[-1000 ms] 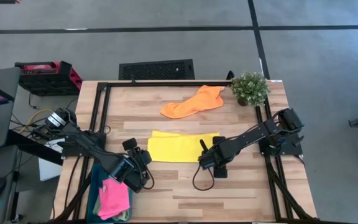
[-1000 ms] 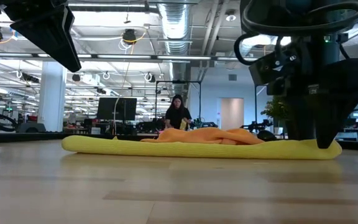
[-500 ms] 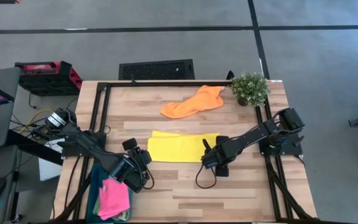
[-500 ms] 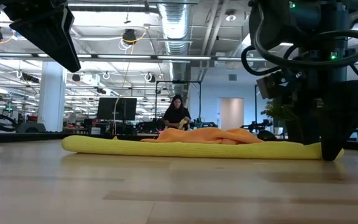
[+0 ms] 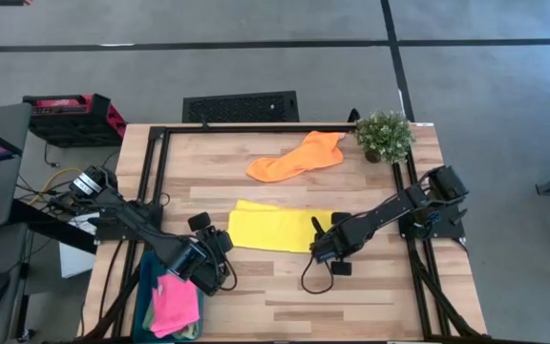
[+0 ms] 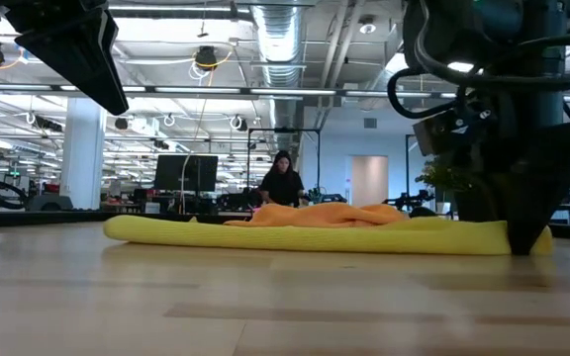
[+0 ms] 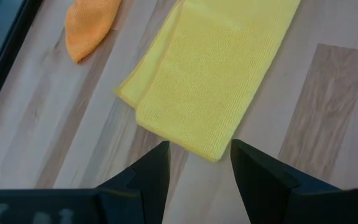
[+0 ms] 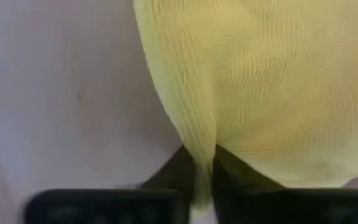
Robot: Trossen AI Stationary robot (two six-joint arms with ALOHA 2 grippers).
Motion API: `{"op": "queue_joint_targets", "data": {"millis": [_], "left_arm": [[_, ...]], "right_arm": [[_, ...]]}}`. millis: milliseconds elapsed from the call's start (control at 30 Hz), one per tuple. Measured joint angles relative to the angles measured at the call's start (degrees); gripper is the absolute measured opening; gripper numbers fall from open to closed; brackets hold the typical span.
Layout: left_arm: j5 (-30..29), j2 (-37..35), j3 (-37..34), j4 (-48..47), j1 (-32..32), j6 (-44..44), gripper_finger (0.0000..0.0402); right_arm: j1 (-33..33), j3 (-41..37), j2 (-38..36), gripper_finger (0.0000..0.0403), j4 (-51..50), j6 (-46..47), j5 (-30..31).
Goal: Fold microfiber towels
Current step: Fold the yellow microfiber towel
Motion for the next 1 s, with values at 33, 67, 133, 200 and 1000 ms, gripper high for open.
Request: {"op": "queue_joint_targets", "data": {"millis": [33, 67, 133, 200, 1000], "left_arm": [[0.00, 0.00, 0.00, 0.00, 0.00, 0.00, 0.0162], [0.00, 0.00, 0.00, 0.02, -0.02, 0.00, 0.0162], [0.00, 0.00, 0.00, 0.04, -0.02, 0.00, 0.0162], [0.01, 0.00, 0.00, 0.21, 0.00, 0.00, 0.0162], [0.04, 0.00, 0.00, 0.35, 0.00, 0.17, 0.0162]], "right_arm": [[0.01, 0.12, 0.02, 0.0038, 0.10, 0.00, 0.28], [0.01, 0.41, 0.08, 0.0021, 0.03, -0.04, 1.32], [-0.31, 1.25, 0.33, 0.0014, -0.34, -0.06, 2.38], [-0.50, 2.65, 0.52, 0.0019, -1.55, -0.41, 2.94], [-11.30, 19.54, 0.28, 0.0004, 3.13, -28.25, 8.58]]}}
